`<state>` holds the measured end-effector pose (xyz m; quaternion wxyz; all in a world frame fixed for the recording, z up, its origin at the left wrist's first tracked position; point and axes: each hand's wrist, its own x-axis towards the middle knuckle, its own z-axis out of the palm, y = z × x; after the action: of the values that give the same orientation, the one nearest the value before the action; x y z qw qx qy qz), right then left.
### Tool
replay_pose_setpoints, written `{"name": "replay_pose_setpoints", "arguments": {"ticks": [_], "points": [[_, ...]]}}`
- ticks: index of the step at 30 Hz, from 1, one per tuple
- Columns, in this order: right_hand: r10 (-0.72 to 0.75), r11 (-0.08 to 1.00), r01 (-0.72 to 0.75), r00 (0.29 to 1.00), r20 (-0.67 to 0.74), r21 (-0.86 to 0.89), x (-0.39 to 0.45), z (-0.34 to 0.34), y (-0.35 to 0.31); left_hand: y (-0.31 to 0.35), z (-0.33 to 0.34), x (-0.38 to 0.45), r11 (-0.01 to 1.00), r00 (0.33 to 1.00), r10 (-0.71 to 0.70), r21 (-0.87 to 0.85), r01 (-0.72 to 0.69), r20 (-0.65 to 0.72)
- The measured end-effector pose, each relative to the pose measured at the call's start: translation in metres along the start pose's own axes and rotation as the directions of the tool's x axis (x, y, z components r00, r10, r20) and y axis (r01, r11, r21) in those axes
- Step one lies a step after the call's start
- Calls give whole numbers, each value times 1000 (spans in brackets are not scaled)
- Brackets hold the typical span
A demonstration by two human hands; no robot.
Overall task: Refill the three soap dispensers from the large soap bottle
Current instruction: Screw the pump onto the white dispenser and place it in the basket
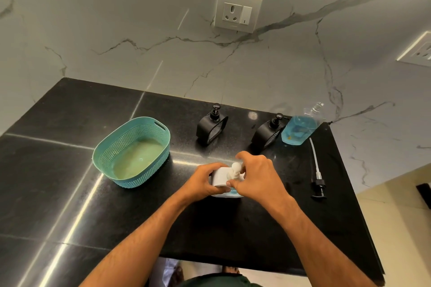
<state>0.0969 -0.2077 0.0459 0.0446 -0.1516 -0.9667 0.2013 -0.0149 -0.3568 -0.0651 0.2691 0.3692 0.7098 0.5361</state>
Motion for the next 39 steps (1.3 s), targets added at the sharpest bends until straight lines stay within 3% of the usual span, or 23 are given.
{"name": "replay_pose_setpoints", "arguments": {"ticks": [6, 12, 16, 22, 27, 39], "points": [[-2, 998, 2, 1000, 2, 60, -1, 1, 1, 2, -1, 0, 1000, 1000, -13, 6, 13, 7], [44, 999, -44, 999, -2, 14, 0, 0, 3, 3, -2, -1, 1000, 1000, -19, 1, 19, 10], [-33, 998, 33, 999, 16, 46, -1, 5, -1, 3, -3, -1, 1000, 999, -29, 12, 28, 28], [73, 997, -72, 997, -29, 40, 5, 8, 1, 2, -3, 1, 998, 998, -52, 22, 52, 45], [3, 999, -3, 1000, -21, 34, 0, 13, 0, 2, -3, 1, 998, 997, -58, 36, 56, 44], [22, 997, -16, 997, -73, 73, 3, 18, 0, 1, -4, 1, 999, 998, -50, 12, 49, 42]]}}
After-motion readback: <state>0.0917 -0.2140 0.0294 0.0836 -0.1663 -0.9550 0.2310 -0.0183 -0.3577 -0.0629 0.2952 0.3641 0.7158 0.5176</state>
